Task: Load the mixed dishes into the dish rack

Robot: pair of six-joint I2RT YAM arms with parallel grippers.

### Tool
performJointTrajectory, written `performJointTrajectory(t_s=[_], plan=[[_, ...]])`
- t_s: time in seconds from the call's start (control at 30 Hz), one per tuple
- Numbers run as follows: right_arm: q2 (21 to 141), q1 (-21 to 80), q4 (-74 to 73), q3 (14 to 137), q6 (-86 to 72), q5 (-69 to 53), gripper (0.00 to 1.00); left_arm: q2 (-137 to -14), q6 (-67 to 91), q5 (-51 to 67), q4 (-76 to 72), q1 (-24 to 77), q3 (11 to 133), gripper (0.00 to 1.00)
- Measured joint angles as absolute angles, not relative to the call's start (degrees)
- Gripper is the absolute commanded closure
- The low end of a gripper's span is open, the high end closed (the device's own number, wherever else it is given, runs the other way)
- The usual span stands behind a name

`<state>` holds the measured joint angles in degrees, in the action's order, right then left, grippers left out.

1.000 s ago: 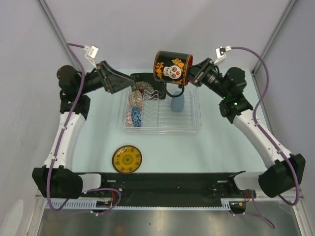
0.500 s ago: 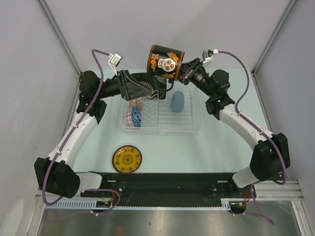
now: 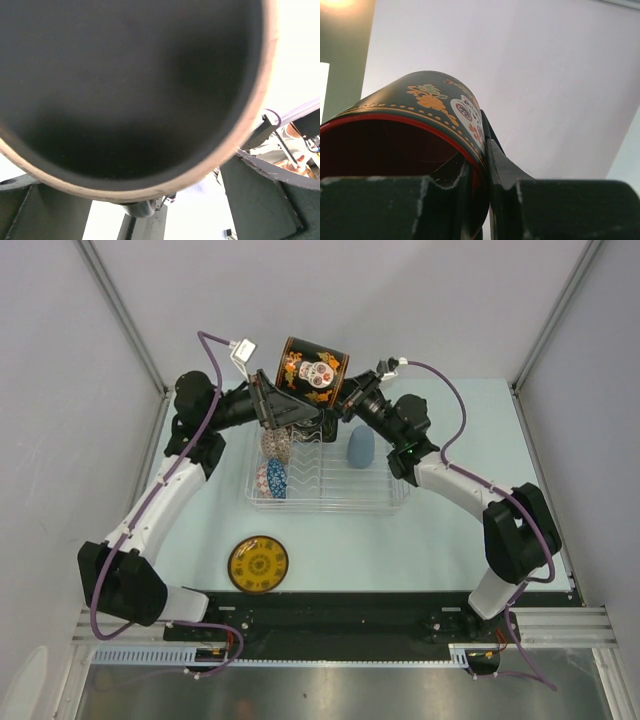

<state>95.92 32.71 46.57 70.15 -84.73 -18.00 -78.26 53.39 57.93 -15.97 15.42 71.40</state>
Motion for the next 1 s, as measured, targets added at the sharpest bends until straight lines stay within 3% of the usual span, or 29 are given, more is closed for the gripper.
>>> performJointTrajectory(t_s=[0.23,0.33,0.37,0.43,0.47,0.57,0.7,0.8,0.83,0.9,0.93,0.97,1.0], plan=[[97.34,33.98,52.25,70.15,-87.59,-15.81,1.0,-78.76,53.28,57.14,-16.12,17.58,71.64,0.02],[98.45,34.74,53.98,70.15,-88.62,-15.14,1.0,-79.02,53.3,56.82,-15.88,18.2,71.66,0.15],[98.78,34.87,54.61,70.15,-88.86,-14.92,1.0,-79.22,53.32,56.6,-15.79,18.2,71.7,0.28],[99.24,34.98,55.59,70.15,-89.38,-14.15,1.0,-79.64,52.97,56.21,-15.64,18.13,71.79,0.4],[99.35,34.92,55.75,70.22,-89.76,-13.47,1.0,-79.72,53.1,56.1,-15.59,18.04,71.92,0.51],[99.55,34.68,56.64,70.26,-90.3,-12.45,1.0,-79.9,52.88,55.75,-15.18,18.09,72.23,0.64],[99.59,34.65,57.36,70.26,-90.41,-11.99,1.0,-79.92,52.29,55.9,-14.76,18.09,72.55,0.67],[99.7,34.68,57.71,70.26,-90.41,-11.88,1.0,-79.92,51.92,55.9,-14.09,18.09,72.82,0.84],[99.77,34.68,57.84,70.26,-90.37,-11.79,1.0,-79.92,51.99,55.9,-13.87,18.09,72.88,0.99],[99.88,34.68,57.91,70.26,-90.28,-11.7,1.0,-79.92,51.75,55.79,-13.39,18.09,72.99,1.0],[99.9,34.68,57.87,70.26,-90.24,-11.73,0.96,-79.92,51.4,55.79,-12.84,18.09,73.12,1.0],[99.92,34.68,57.84,70.26,-90.26,-11.73,0.79,-79.92,51.2,55.72,-12.4,18.06,73.32,1.0],[99.92,34.65,57.87,70.26,-90.28,-11.77,0.73,-79.92,50.89,55.72,-12.01,18.06,73.47,1.0]])
